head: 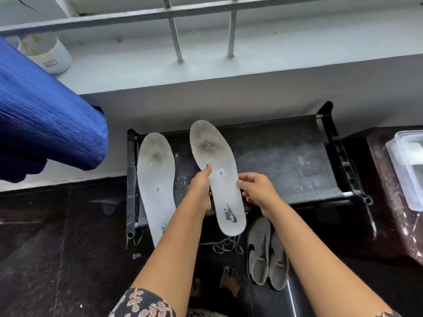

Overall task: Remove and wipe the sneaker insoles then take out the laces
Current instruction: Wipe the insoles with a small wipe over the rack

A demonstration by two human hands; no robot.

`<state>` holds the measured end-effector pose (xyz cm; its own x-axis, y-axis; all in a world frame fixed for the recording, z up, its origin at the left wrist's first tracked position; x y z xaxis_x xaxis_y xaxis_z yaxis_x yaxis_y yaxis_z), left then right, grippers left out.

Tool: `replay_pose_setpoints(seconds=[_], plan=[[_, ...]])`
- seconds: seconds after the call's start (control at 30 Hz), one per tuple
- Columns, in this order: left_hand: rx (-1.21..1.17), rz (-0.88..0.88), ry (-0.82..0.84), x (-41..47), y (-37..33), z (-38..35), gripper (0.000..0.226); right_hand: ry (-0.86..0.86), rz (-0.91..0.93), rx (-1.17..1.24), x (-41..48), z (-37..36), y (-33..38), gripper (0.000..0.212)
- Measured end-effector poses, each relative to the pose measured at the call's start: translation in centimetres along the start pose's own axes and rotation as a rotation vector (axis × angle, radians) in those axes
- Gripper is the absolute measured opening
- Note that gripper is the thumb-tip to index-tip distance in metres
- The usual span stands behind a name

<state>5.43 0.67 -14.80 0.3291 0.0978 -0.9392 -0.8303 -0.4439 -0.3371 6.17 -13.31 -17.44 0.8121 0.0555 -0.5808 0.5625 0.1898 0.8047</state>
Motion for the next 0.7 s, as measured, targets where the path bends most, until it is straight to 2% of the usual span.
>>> replay_pose_setpoints(seconds=[0.17, 0.37, 0.7], plan=[[-0.024, -0.017, -0.022, 0.2, 0.2, 0.1, 0.031, 0.010, 0.038, 0.002, 0.0, 0.2, -0.2, 0.017], [-0.024, -0.002, -0.004, 0.0, 0.0, -0.1, 0.023, 0.009, 0.022, 0.083, 0.2, 0.2, -0.9, 0.021], [-0.007, 0.007, -0.032, 0.8, -0.1, -0.2, 0.023, 0.068, 0.018, 0.143, 0.4, 0.3, -0.9, 0.021]])
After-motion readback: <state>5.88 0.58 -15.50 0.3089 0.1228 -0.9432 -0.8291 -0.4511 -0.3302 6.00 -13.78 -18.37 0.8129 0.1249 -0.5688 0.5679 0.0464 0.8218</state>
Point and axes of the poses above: each hand's wrist, its own x-axis towards the middle knuckle, its own z-axis out of the back of the hand, y = z × x, the point moved 2 cm from there along x, towards the middle knuckle, and after that the axes turned 8 degrees about z, right-handed, at the moved point
